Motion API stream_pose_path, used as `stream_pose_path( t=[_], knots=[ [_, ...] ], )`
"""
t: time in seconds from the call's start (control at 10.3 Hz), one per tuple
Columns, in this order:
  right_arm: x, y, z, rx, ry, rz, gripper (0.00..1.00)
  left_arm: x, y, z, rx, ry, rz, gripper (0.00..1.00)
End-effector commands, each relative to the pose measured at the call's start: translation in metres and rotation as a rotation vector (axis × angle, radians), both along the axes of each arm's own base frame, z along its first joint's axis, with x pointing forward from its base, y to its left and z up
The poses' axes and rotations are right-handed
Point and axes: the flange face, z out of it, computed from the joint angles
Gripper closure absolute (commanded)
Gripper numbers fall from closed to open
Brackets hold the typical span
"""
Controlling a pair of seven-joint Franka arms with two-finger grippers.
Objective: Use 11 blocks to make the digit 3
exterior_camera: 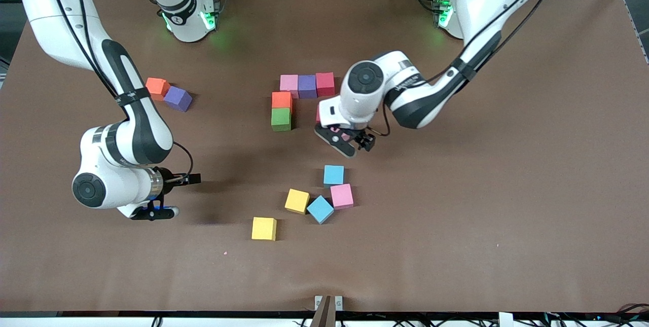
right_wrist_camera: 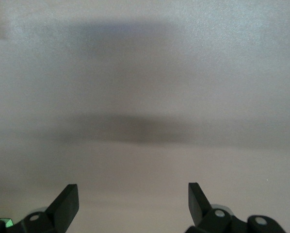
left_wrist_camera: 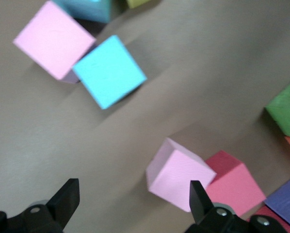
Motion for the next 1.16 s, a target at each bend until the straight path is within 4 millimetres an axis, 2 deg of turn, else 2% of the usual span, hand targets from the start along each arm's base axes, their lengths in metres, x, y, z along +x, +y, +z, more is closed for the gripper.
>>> stream_pose_path(
  t=[0.0, 0.19, 0.39, 0.58, 0.78, 0.87, 0.97, 1.07],
  knots=[
    [-0.003, -0.006, 0.007, 0.019, 0.01, -0.002, 0.0, -0.021, -0.013, -0.011, 0.029, -0.019, -0.051, 0.0],
    [-0.001, -0.016, 0.006, 0.02, 0.007, -0.017, 0.0, -0.027, -0.019, -0.013, 0.028, -0.023, -0.234, 0.0],
    [-0.001, -0.017, 0.004, 0.021, 0.004, -0.018, 0.0, -0.027, -0.02, -0.022, 0.024, -0.009, -0.254, 0.0],
    [-0.001, -0.016, 0.004, 0.022, 0.004, -0.017, 0.0, -0.04, -0.034, -0.02, 0.018, -0.018, -0.347, 0.0],
    [0.001, -0.004, 0.004, 0.026, -0.015, -0.006, 0.0, -0.061, -0.052, -0.018, 0.015, -0.031, -0.55, 0.0],
    [0.0, 0.018, 0.009, 0.036, -0.027, 0.007, 0.0, -0.079, -0.064, -0.02, 0.018, -0.027, -0.595, 0.0],
    [0.003, 0.034, 0.016, 0.046, -0.045, 0.021, 0.0, -0.087, -0.068, -0.024, 0.021, -0.02, -0.61, 0.0],
    [0.009, 0.036, 0.02, 0.049, -0.072, 0.017, 0.0, -0.101, -0.079, -0.026, 0.021, -0.018, -0.637, 0.0]
  ],
)
